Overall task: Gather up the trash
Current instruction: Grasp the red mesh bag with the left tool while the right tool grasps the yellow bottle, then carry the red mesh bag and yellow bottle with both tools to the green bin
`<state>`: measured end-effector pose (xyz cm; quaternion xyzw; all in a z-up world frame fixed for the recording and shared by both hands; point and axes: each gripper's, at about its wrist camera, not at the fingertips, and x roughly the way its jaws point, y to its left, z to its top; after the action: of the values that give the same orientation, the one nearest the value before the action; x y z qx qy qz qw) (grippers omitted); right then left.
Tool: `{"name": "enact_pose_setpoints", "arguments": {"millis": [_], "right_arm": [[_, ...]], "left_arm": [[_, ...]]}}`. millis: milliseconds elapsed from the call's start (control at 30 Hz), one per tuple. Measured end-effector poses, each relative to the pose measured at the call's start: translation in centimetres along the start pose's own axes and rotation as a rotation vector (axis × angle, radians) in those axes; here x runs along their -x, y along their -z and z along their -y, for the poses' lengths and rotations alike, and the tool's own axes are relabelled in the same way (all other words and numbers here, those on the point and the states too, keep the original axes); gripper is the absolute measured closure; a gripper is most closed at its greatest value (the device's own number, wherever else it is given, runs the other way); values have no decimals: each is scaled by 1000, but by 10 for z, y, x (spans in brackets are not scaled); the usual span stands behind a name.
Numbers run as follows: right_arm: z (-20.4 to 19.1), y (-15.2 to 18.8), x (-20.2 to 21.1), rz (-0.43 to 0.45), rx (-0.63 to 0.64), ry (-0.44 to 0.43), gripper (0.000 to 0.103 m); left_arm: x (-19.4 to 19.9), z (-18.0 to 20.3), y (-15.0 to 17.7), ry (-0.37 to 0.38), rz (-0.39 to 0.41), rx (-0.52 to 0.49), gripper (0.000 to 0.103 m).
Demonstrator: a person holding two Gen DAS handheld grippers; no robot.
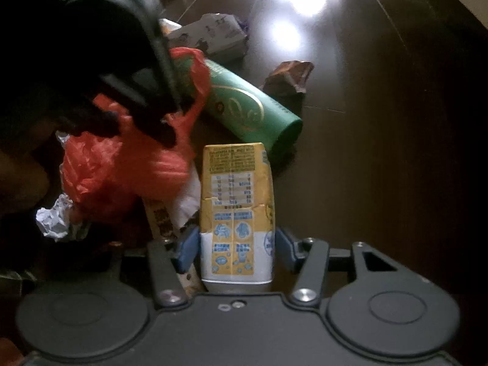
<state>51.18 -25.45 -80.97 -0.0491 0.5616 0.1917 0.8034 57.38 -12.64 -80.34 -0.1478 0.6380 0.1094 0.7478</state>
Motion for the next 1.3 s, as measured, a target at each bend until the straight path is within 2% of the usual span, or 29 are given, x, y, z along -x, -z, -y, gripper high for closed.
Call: {"name": "enact_pose_setpoints", "arguments": {"millis": [233, 433, 633, 967, 1100, 1300], "right_arm": [[12, 3, 48, 0, -94, 2, 50], [11, -6, 128, 36, -116, -1, 50], [-1, -34, 236, 66, -85, -3, 50], [-42, -99, 435, 152, -28, -26, 50], [-65, -126, 504, 168, -2, -41, 50], [-112, -156, 584, 194, 64, -89, 50]], "left_arm": [[55, -3, 15, 54, 16, -17, 93], [134, 0, 33, 93, 11, -57, 93], [245, 3, 44, 128, 8, -89, 93], [457, -2, 31, 141, 148, -177, 93], [528, -20, 27, 142, 178, -162, 92], [613, -45, 30, 119, 211, -174, 92]]}}
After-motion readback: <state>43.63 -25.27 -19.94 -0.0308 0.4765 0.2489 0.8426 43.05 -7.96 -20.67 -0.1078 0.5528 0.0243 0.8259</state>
